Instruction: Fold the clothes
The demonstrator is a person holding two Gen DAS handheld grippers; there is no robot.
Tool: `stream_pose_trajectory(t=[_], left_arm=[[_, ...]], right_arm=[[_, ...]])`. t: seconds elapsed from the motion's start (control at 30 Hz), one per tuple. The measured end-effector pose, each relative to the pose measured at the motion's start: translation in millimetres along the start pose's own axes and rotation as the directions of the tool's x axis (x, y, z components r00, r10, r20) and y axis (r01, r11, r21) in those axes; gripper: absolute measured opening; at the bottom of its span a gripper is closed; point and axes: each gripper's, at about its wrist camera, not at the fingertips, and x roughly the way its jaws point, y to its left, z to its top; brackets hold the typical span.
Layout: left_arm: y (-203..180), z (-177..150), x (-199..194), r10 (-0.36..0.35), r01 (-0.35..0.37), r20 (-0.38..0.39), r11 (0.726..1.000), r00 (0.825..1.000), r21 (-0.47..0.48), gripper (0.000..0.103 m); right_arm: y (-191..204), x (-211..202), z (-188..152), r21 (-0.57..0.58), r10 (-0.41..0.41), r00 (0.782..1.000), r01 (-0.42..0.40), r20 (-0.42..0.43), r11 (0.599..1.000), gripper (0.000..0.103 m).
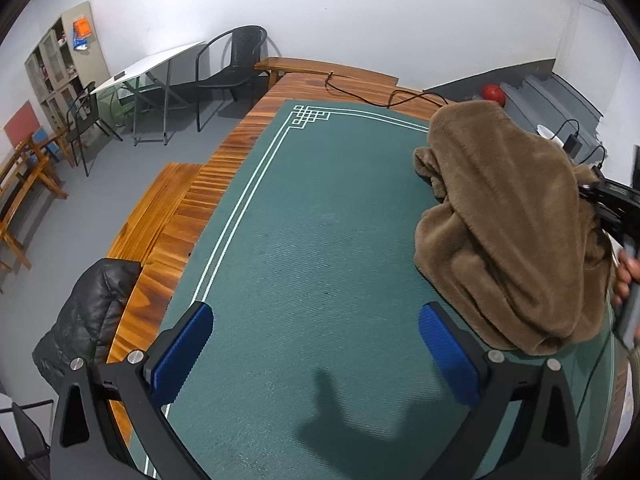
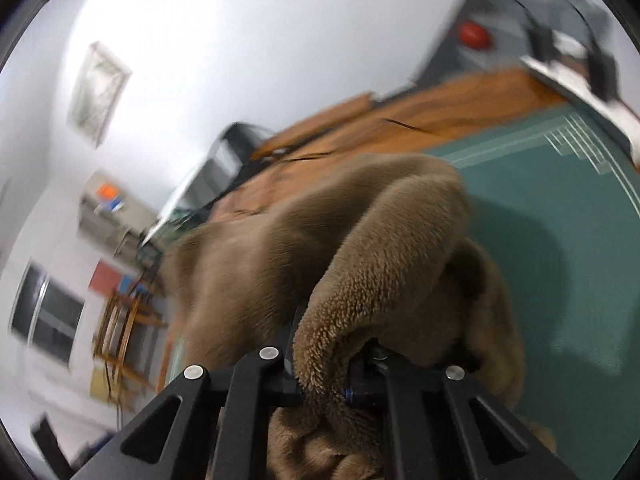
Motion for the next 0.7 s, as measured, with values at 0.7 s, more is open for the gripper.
stream_pose_trajectory(t=[0.7], left_arm=[[-14,-33,-63,-0.012,0.008,0.049,0.997,0.999,0.072,0.103]], right_arm=[[175,-85,-241,-0.327,0.237,0.895,-0.368,-0.377,0.870,0.014]])
